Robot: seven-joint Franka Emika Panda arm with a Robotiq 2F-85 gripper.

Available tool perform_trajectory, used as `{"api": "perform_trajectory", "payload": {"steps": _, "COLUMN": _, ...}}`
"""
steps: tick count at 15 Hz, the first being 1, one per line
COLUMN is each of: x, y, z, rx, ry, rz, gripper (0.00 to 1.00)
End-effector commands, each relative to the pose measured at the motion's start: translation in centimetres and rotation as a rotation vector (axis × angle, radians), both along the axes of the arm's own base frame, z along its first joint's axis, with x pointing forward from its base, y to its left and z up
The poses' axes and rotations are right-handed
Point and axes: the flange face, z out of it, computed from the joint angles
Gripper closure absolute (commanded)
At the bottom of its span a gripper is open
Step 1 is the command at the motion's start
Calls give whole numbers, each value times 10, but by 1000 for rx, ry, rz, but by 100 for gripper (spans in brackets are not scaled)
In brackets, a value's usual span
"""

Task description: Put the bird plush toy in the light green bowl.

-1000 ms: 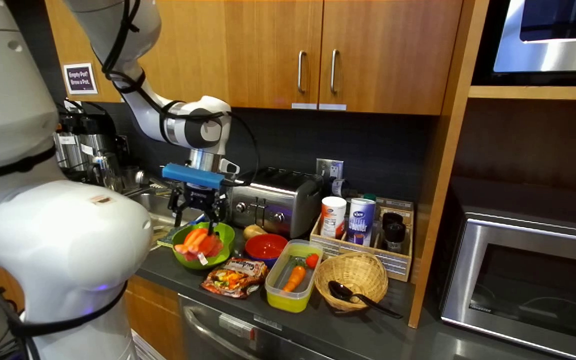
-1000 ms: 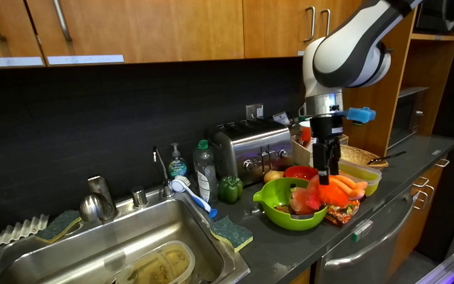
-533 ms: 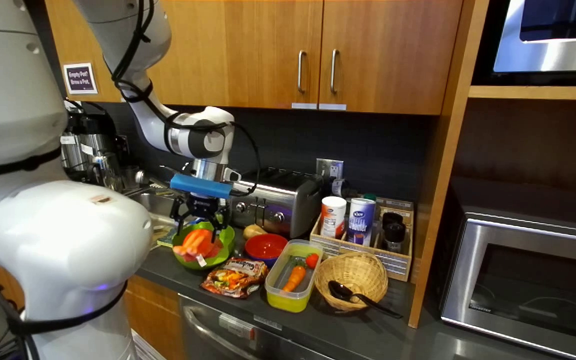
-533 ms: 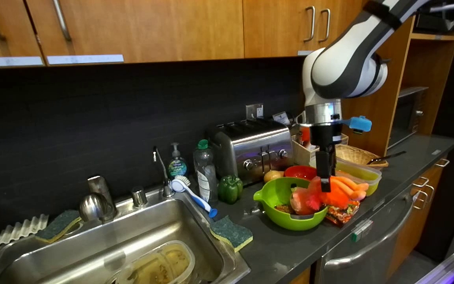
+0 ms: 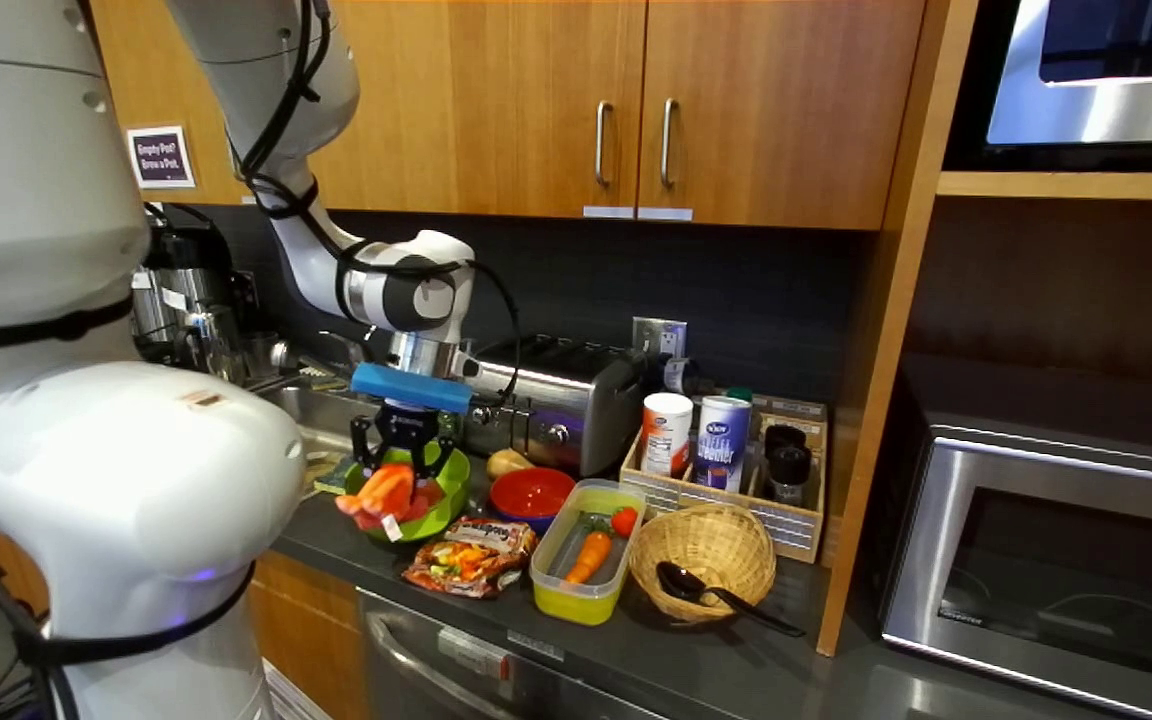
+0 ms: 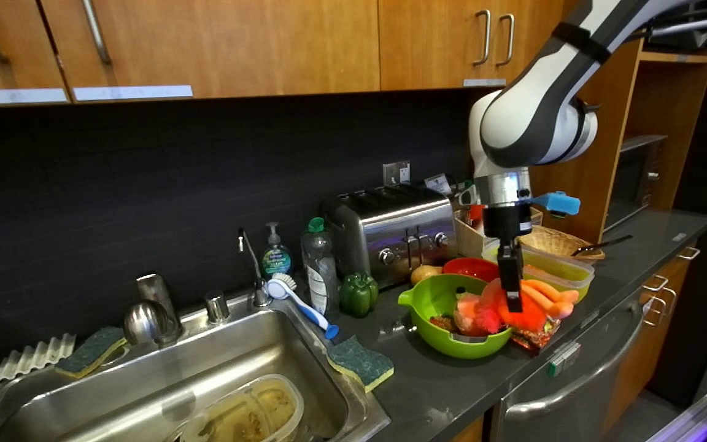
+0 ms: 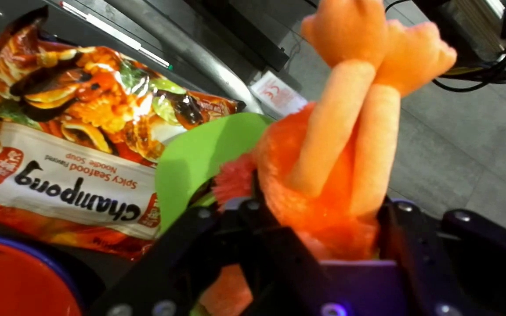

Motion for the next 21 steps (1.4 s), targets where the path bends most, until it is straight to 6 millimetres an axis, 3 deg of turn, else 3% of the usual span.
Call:
{"api": "perform_trajectory", "payload": {"steps": 1, "x": 7, "y": 2, "z": 1, "rx": 24, "ry": -4, "rz": 17, "gripper": 80}}
{"api": "perform_trajectory", "payload": {"steps": 4, "x": 11, "y": 11, "z": 9, "rx": 31, "ry": -16, "rz": 30, "gripper": 85}}
{"api": "perform_trajectory", "payload": {"steps": 12, "x": 32, "y": 71, "z": 40, "rx": 61, "ry": -84, "rz": 141, "gripper": 90}}
{"api": "perform_trajectory", "payload": {"steps": 21, "x": 46, "y": 79, "z": 44, "rx": 76, "ry": -94, "rz": 149, "gripper": 90}}
